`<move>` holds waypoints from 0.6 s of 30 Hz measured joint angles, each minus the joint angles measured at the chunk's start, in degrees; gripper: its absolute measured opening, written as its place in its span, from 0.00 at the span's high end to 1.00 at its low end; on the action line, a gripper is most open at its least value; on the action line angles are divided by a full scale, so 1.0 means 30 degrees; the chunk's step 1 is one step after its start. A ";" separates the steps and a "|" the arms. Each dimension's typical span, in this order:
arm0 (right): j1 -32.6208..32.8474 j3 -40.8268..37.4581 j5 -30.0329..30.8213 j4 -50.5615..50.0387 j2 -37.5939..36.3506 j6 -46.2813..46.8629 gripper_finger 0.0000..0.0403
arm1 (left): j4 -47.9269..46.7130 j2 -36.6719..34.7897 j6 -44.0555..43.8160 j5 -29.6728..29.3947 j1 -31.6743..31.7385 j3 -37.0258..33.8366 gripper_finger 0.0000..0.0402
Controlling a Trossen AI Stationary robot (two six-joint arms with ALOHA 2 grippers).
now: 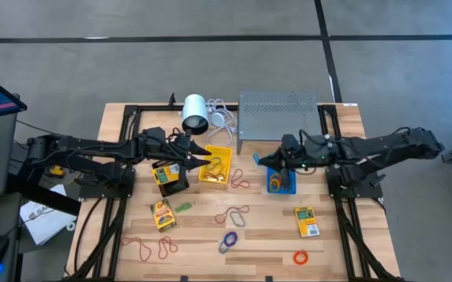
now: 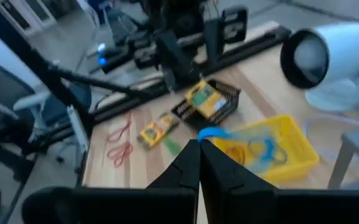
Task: Pick & Place Office Desk Supplies
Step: Put the top right blue rubber band into the yellow basket
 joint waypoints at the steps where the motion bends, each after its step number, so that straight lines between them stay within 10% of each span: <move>1: -0.0326 -0.0334 -0.0487 0.0881 0.0064 -0.0302 1.00 | 0.0477 0.0132 -0.0201 0.0003 0.0000 0.0000 0.65; 18: -0.1492 -0.0880 -0.6998 0.8085 0.3090 -0.2064 1.00 | 0.7231 0.4274 -0.0201 0.2408 0.0015 0.0780 0.53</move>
